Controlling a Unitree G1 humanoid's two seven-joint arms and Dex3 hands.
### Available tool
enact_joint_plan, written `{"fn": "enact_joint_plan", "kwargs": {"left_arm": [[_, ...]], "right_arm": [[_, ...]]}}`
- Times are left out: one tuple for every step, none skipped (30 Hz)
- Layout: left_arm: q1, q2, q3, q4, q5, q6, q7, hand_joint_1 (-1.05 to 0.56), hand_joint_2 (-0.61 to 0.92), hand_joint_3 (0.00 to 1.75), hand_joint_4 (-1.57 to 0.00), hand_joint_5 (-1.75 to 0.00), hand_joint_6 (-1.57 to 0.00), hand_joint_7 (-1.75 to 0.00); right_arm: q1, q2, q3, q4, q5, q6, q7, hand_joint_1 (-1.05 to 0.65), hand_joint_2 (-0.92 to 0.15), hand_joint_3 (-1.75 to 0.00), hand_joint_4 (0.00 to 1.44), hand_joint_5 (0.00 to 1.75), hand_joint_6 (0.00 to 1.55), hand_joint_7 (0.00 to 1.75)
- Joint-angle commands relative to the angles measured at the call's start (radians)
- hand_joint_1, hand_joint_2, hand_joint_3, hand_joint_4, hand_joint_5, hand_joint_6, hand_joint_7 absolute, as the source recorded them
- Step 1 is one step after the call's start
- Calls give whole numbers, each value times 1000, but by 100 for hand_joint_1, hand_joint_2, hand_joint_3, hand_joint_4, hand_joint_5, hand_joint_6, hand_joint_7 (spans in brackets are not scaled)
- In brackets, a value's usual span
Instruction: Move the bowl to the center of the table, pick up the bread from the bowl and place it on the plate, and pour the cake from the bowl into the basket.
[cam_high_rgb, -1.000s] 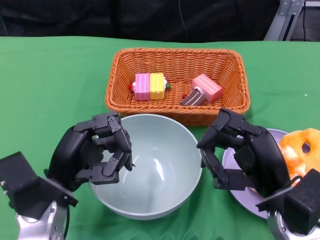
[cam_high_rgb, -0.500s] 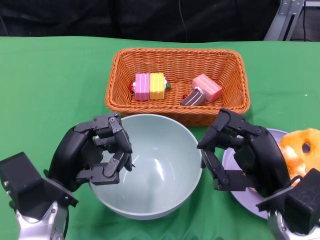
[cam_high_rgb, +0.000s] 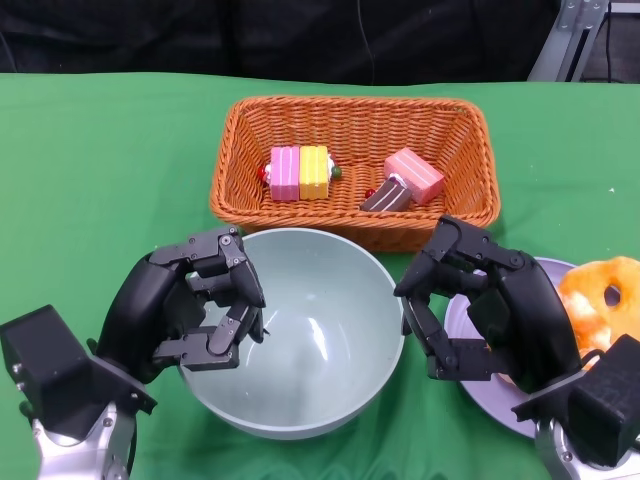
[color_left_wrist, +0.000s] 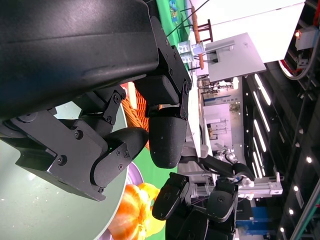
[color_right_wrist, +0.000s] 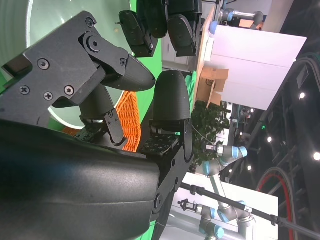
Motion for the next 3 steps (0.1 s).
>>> {"fn": "enact_joint_plan", "kwargs": {"left_arm": [[-12,14,4,21,11,-26,11,-7,51,118,-81,-172,-81,-147],[-13,14,4,24,10,-27,11,-7,51,118,-81,-172,-81,-147],[-13,14,4,24,9,-25,12,-7,51,118,-81,-172,-81,-147]], "right_arm": [[-12,-6,-12,11,10,-14,1,-19,-41,-124,77,167,63,148],[-14,-6,-13,15,9,-18,1,-19,-41,-124,77,167,63,147],[-15,-7,-13,17,8,-20,1,-19,-41,-124,77,167,63,147]]}}
